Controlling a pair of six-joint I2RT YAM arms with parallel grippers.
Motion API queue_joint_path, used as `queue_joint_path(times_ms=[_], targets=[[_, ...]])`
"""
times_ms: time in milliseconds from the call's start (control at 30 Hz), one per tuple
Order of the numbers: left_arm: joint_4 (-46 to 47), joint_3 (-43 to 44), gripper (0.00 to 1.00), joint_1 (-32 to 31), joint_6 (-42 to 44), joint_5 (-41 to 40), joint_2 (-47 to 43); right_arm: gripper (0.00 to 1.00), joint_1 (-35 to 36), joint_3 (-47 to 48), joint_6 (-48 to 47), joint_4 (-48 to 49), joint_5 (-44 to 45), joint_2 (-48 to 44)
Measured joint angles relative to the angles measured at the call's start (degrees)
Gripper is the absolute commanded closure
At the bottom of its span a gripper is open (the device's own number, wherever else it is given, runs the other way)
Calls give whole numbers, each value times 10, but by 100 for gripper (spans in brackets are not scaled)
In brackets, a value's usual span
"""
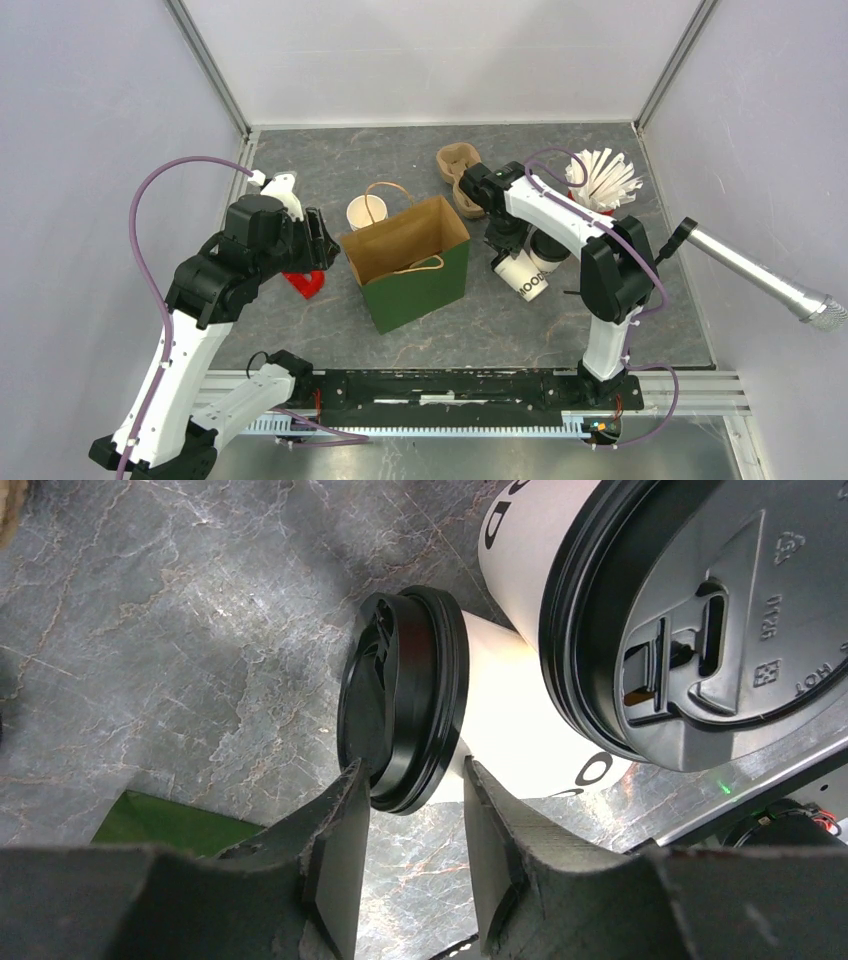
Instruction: Pack the takeout coffee
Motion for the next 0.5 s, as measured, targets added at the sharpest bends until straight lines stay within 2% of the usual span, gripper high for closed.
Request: queue_joint_path(times_ms=[233, 500], targets=[[1, 0, 39, 0, 0, 1, -1, 78, 0, -27, -16, 25, -8, -33], [15, 0, 39, 0, -1, 3, -6, 83, 7, -108, -39, 67, -29, -131]])
